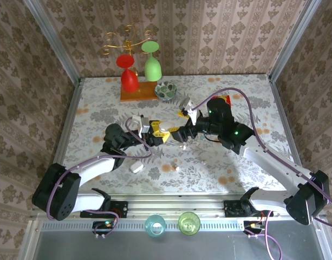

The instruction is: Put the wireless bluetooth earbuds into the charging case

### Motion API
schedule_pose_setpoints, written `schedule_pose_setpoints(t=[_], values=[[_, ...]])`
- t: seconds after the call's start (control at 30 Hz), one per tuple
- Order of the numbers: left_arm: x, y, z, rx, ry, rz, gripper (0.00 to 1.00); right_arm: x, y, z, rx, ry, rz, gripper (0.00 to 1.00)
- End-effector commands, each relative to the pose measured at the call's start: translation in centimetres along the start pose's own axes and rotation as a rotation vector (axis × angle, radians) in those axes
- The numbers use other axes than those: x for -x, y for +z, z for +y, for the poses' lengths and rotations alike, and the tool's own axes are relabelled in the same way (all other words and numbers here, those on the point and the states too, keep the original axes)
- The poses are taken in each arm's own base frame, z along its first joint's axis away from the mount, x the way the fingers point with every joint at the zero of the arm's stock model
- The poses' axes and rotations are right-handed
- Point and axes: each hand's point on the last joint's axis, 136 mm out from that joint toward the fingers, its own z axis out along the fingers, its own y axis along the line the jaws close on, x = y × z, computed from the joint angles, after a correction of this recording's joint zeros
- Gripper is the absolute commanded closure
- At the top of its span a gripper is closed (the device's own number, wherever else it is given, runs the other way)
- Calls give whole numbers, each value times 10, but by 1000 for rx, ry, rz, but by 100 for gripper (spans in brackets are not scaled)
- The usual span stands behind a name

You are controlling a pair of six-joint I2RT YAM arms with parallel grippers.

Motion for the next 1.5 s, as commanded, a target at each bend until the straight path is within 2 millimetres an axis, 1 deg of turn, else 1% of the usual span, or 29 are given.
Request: schedule_pose_setpoints(t=[0.0, 0.17, 0.3, 0.53, 0.6, 0.73, 0.9, 1.0, 1.2, 1.27, 1.37, 1.47], values=[[18, 2, -24, -108, 87, -33, 73, 11, -6, -18, -85, 7, -32, 15], [19, 3, -25, -115, 90, -34, 73, 17, -8, -21, -96, 27, -46, 15], [17, 3, -26, -121, 91, -32, 73, 25, -7, -29, -119, 83, -51, 17], [18, 3, -27, -123, 94, -35, 73, 28, -5, -38, -144, 118, -47, 18], [18, 2, -26, -118, 96, -37, 73, 30, -6, -36, -133, 118, -52, 18], [18, 2, -21, -86, 102, -41, 73, 37, -10, -24, -72, 119, -77, 17], [16, 2, -10, -30, 89, -40, 73, 53, -23, -5, 11, 136, -144, 16], [16, 2, -9, -28, 88, -42, 73, 56, -30, 1, 26, 132, -164, 15], [16, 1, -7, -17, 88, -45, 73, 47, -33, 5, 32, 128, -153, 15], [17, 0, -5, -2, 94, -48, 73, 42, -35, 3, 12, 143, -146, 15], [14, -3, 2, 48, 107, -49, 73, 32, -40, -8, -67, 198, -121, 16], [12, -7, 9, 80, 113, -46, 73, 8, -45, -31, -218, 312, -72, 16]])
